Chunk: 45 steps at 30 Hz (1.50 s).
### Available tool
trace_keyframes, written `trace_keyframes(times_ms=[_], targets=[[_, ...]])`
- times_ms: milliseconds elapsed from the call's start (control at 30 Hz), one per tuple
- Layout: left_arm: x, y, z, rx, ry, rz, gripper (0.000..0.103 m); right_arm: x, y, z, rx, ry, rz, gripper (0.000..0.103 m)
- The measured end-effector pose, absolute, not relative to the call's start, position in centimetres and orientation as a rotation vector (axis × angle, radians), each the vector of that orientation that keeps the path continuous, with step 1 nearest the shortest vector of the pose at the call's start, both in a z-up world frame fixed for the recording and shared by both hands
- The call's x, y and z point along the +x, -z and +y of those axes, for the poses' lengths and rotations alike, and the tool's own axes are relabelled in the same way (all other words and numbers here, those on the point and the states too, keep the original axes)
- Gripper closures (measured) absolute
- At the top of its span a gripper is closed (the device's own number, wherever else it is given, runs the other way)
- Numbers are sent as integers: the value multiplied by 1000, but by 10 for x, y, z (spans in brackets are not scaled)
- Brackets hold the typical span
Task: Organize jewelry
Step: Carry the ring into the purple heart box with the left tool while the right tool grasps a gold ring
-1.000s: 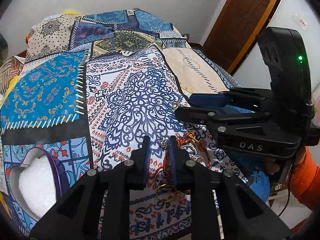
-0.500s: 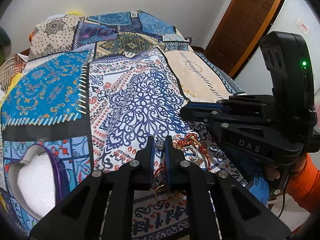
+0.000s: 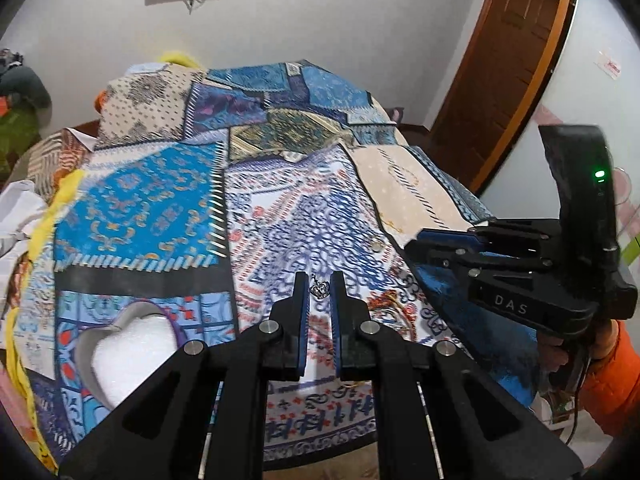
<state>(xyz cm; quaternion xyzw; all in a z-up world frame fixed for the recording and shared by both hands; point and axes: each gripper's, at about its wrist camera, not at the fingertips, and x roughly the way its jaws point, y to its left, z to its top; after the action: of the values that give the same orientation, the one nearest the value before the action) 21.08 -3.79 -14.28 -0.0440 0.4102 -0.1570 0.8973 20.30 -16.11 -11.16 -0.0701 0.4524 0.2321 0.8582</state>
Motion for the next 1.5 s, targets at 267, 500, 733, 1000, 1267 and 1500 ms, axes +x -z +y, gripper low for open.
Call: trace_keyframes(times_ms=[267, 500, 733, 1000, 1267, 1500], targets=[[214, 142, -20, -104, 289, 829, 95, 226, 125, -159, -146, -472, 997, 66], [217, 146, -15, -113, 282, 826, 95, 233, 142, -154, -170, -498, 1027, 81], [213, 143, -12, -125, 272, 817, 95, 231, 141, -153, -167, -508, 1022, 96], [197, 121, -4, -123, 249, 771, 95, 217, 119, -153, -166, -503, 970, 98], [177, 98, 11, -130, 218, 717, 95, 195, 83, -147, -161, -515, 886, 98], [156, 81, 33, -130, 179, 672, 95, 172, 51, -131, -181, -527, 799, 98]])
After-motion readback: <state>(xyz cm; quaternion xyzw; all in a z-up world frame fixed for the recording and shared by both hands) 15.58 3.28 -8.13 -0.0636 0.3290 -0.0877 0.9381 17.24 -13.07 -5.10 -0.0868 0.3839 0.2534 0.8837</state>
